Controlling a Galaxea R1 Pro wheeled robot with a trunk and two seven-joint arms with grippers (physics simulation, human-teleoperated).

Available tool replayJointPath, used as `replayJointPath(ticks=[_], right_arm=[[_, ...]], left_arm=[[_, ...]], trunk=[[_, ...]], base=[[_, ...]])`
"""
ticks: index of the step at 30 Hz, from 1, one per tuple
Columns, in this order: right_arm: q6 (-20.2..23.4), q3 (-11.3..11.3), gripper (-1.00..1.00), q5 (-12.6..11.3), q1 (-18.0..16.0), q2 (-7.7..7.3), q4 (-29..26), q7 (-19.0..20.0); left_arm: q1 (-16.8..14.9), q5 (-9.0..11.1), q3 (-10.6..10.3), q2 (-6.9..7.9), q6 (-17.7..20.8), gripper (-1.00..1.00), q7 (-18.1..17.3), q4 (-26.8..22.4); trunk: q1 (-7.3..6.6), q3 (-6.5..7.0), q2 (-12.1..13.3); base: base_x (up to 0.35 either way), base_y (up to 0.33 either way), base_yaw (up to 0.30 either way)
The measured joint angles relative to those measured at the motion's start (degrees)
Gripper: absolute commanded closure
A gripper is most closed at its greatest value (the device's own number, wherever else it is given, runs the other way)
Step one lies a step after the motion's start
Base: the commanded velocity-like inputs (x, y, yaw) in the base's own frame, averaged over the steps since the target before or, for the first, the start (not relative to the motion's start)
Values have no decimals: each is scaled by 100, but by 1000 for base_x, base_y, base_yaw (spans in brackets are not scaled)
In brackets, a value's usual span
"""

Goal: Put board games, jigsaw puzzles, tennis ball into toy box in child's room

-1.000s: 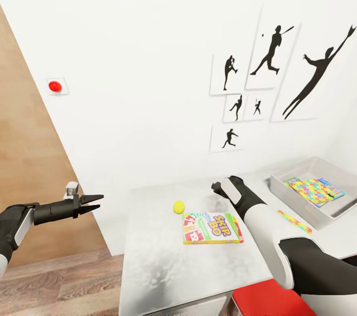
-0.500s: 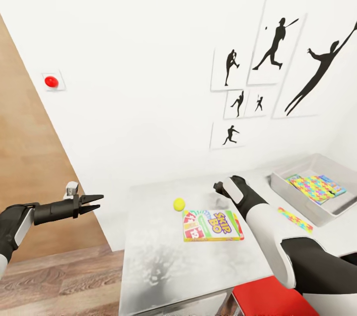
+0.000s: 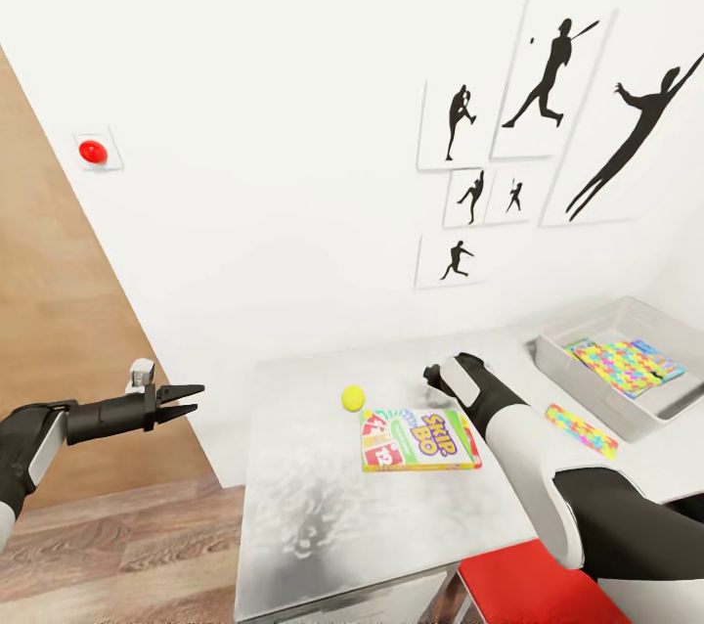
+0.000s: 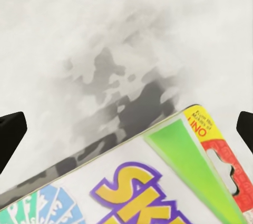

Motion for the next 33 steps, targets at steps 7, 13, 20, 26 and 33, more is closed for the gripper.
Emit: replayJointPath(ticks=[7, 13, 20, 26, 33], right_arm=[[-24, -2, -100, 0, 0, 5, 56, -1], [-27, 4, -100, 0, 0, 4, 62, 0], [-31, 5, -100, 7, 0, 5, 62, 0], [-31, 12, -100, 22, 0, 7, 62, 7], [-37, 13, -100, 26, 0, 7, 62, 8]], left_arm=[[0, 0, 1, 0, 0, -100, 0, -2], [0, 0, 1, 0, 0, -100, 0, -3], [0, 0, -3, -8, -1, -100, 7, -1], [0, 0, -4, -9, -5, -100, 9, -2], [0, 0, -3, -9, -8, -100, 9, -2]], trunk=[[0, -66, 0], [0, -123, 0], [0, -189, 0], [0, -246, -1], [0, -313, -1]], base=[[0, 0, 0], [0, 0, 0], [0, 0, 0], [0, 0, 0], [0, 0, 0]])
